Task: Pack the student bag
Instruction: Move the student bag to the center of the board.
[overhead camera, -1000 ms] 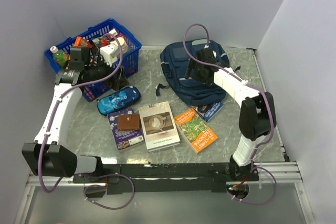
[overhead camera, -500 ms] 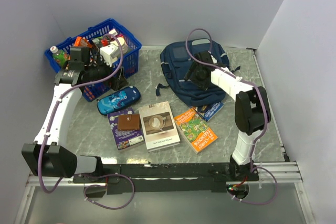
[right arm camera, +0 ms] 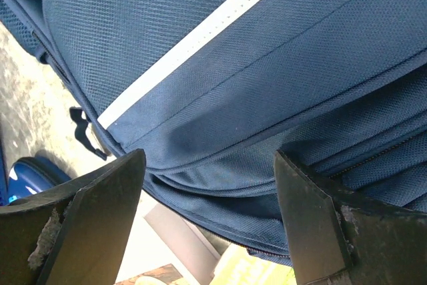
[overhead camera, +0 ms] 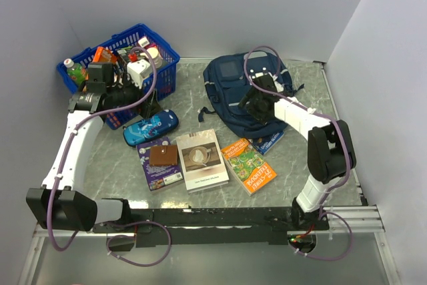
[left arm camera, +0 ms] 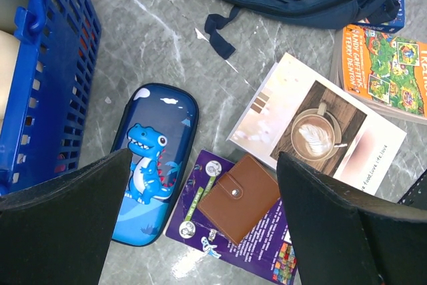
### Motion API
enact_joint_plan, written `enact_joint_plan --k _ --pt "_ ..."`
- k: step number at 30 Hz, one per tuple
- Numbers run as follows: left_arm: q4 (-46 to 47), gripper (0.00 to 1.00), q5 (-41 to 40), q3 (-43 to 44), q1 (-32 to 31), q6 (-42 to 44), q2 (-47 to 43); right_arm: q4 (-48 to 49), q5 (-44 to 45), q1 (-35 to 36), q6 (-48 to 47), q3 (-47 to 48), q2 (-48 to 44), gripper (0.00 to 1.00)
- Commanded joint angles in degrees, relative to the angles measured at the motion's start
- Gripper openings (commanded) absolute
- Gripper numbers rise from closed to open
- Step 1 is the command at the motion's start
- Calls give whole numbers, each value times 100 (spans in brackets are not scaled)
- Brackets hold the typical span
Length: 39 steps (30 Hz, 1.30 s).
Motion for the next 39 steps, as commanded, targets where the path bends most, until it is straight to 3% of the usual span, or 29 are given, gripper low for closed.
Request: enact_joint_plan --k 1,5,8,11,13,17,18,25,32,36,39 --pt "73 96 13 -35 1 79 -157 -197 251 -46 206 97 -48 85" --pt "99 96 -22 -149 1 114 -219 57 463 -98 285 203 162 82" --pt "99 96 -31 -176 1 140 -228 163 463 -99 373 300 347 74" --pt "38 96 4 -149 1 149 -228 400 428 -90 434 177 400 50" --pt "-15 96 57 -141 1 193 -246 532 401 -98 496 37 383 40" --pt "73 96 48 -211 1 184 -307 664 419 -20 418 -26 77 3" --pt "125 96 22 -211 1 176 -325 656 480 85 321 18 -3 0" --pt "196 96 57 -237 1 123 -421 488 797 464 -233 826 -916 0" --pt "205 96 48 -308 1 167 -579 67 911 920 -435 1968 -1173 0" --pt "222 96 144 -343 1 202 -694 -459 1462 1465 -313 2154 -1295 0" --pt "170 96 346 -308 -16 211 -729 -654 1989 2114 3 1769 -1584 0"
